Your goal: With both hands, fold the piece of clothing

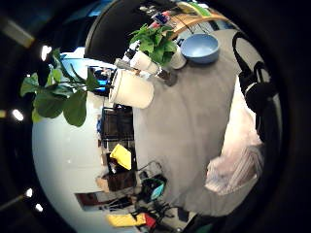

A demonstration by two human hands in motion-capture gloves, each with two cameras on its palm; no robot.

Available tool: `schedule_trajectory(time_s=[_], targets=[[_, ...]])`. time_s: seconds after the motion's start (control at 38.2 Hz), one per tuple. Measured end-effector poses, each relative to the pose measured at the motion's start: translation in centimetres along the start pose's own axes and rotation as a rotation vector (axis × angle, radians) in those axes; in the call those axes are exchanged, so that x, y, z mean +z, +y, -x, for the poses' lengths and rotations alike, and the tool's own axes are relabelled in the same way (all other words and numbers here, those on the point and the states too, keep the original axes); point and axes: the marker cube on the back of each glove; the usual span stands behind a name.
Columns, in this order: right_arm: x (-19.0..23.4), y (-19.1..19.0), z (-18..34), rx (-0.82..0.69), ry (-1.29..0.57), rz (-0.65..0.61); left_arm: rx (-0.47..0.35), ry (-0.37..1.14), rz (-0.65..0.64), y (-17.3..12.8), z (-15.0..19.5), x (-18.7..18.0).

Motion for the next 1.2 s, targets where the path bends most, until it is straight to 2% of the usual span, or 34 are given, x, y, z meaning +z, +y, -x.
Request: schedule_trajectory(time_s=[0.08, 0.18, 0.39, 0.45, 0.58, 0.71, 0.81, 0.92, 1.0, 1.05, 1.13, 1.2], targets=[[0.5, 0.5, -1.2, 0.03, 0.057, -0.042, 0.022, -0.026, -0.06, -1.2, -2.9, -0.1], [1.4, -0.5, -1.8, 0.036, 0.051, -0.093, -0.007, 0.008, -0.1, -2.2, -3.5, 0.6], [0.9, 1.7, -2.9, 0.013, 0.074, -0.073, -0.029, 0.091, -0.092, 0.5, -3.0, -0.2], [1.6, 2.5, -3.7, 0.064, 0.098, 0.002, -0.031, 0.103, -0.041, 1.7, -2.7, 0.3], [5.0, 3.0, -5.3, 0.215, 0.111, 0.122, 0.037, 0.237, 0.225, 5.5, -4.5, 3.7], [7.8, 6.0, -5.3, 0.384, 0.069, 0.236, 0.037, 0.205, 0.334, 7.1, -5.4, 8.3], [10.0, 6.3, -5.8, 0.507, 0.031, 0.214, -0.025, 0.166, 0.392, 8.2, -5.3, 11.5], [11.3, 6.2, -5.8, 0.561, -0.036, 0.178, -0.011, 0.271, 0.373, 8.3, -5.5, 13.4], [12.0, 5.1, -5.5, 0.574, -0.035, 0.132, -0.018, 0.305, 0.367, 8.1, -5.3, 13.7], [11.5, 5.7, -4.7, 0.568, -0.037, 0.122, -0.04, 0.3, 0.383, 8.0, -5.1, 13.7], [10.9, 6.5, -3.8, 0.557, -0.049, 0.115, -0.035, 0.305, 0.48, 8.3, -5.1, 13.3], [11.0, 5.5, -3.8, 0.566, -0.075, 0.076, -0.016, 0.314, 0.559, 8.4, -4.8, 12.5]])
